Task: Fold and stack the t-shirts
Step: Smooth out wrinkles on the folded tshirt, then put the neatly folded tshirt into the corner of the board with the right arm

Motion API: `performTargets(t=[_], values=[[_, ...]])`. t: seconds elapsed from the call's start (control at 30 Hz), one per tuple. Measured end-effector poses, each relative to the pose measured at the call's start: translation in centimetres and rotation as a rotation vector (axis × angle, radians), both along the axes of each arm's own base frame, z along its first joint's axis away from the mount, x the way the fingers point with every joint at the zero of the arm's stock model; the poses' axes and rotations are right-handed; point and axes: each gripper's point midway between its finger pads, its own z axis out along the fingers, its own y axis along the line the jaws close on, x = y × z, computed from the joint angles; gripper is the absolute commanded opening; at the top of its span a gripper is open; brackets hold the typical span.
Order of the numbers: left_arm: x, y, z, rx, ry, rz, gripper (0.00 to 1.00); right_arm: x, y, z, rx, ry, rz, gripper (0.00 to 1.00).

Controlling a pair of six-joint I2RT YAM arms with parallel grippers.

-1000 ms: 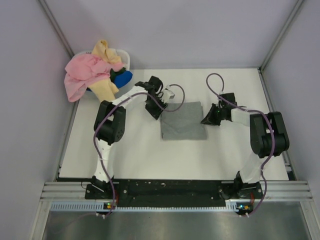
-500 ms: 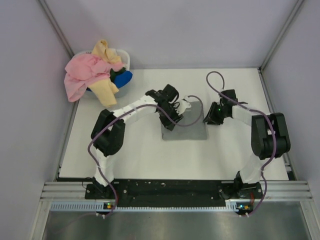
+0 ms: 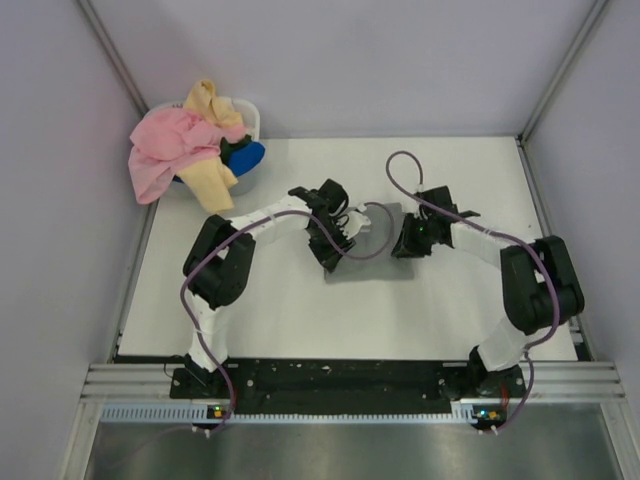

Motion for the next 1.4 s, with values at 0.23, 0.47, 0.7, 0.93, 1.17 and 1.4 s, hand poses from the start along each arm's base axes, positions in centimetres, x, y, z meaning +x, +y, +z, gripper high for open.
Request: performTargets(t=[0.23,0.47,0.7,0.93,1.17,1.4], values=[[0.8,0.8,-0.6,0.035,-0.036,0.015,0.39,-0.6,-1.2,-3.2,0.022,0.117,-0.044,0.4],[2.6,2.8,-0.6,0.043,-0.05,0.061,0.43,1.7,-2.8,0.0,0.002,0.019,-0.05,0.57],[4.4,4.8,-0.2,0.029,-0.052,0.128,0.45,6.7,-4.8,0.2,0.005,-0.024,-0.075,0.54],[5.7,6.5,0.9,0.01,-0.071,0.181,0.45,7.7,-2.6,-3.1,0.101,0.066,-0.007,0.24],[6.0,6.8,2.1,-0.006,-0.097,0.191,0.45,7.6,-2.6,-4.0,0.145,0.097,0.001,0.0],[6.4,7.3,2.1,-0.005,-0.099,0.204,0.45,9.2,-4.8,-2.6,0.141,0.054,0.007,0.0]])
